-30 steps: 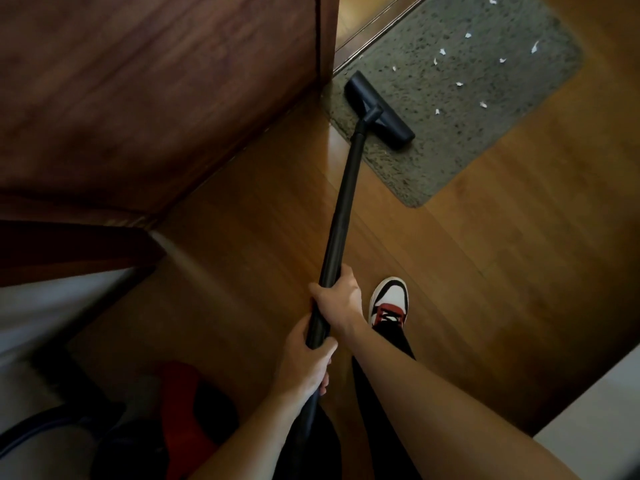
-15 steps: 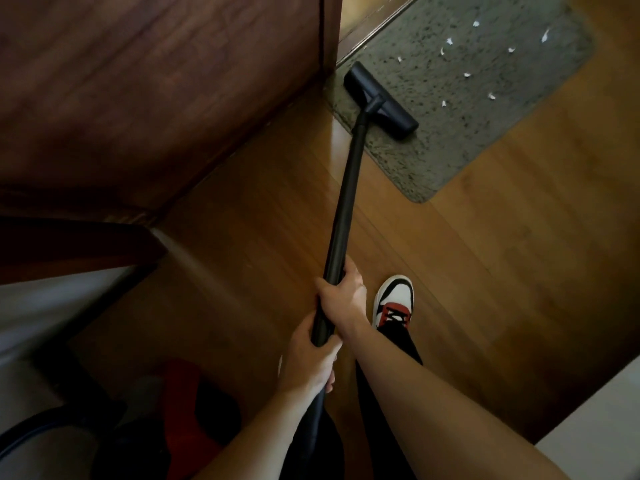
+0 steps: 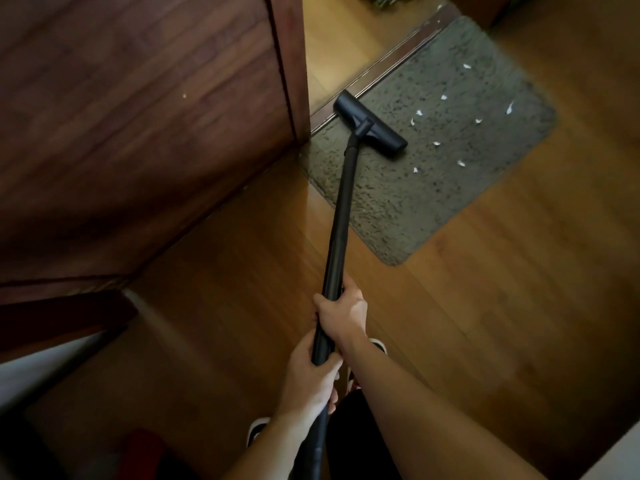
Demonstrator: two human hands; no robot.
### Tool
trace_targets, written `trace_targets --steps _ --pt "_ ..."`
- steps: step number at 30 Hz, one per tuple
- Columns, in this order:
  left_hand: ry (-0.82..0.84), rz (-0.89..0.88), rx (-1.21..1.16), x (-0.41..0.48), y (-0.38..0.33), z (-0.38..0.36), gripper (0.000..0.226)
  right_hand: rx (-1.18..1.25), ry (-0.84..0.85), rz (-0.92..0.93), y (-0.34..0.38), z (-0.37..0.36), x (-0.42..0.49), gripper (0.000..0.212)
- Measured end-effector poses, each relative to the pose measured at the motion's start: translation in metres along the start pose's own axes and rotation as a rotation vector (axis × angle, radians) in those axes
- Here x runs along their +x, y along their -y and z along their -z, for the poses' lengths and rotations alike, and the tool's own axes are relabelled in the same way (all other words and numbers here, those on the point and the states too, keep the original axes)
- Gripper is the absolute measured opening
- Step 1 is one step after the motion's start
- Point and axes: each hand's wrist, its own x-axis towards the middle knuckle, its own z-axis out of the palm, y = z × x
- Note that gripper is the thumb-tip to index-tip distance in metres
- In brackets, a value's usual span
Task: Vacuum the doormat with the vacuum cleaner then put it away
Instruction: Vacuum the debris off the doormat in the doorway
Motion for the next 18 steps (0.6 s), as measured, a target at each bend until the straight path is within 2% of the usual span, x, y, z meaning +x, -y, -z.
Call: trace_targets --steps 5,10,18 --pt "-0.010 -0.014 -0.004 0.014 -0.025 -0.021 0.014 0.025 0.012 -0.016 0.018 0.018 0.029 0.039" --pt "-0.005 0.004 0.008 0.023 -0.034 -0.029 0.024 0.002 0.014 -0.018 0.026 0.026 0.042 0.042" --pt "-0.001 0.013 0.020 0.002 -0.016 -0.022 0.010 -0.011 0.019 -0.060 0.006 0.022 0.018 0.044"
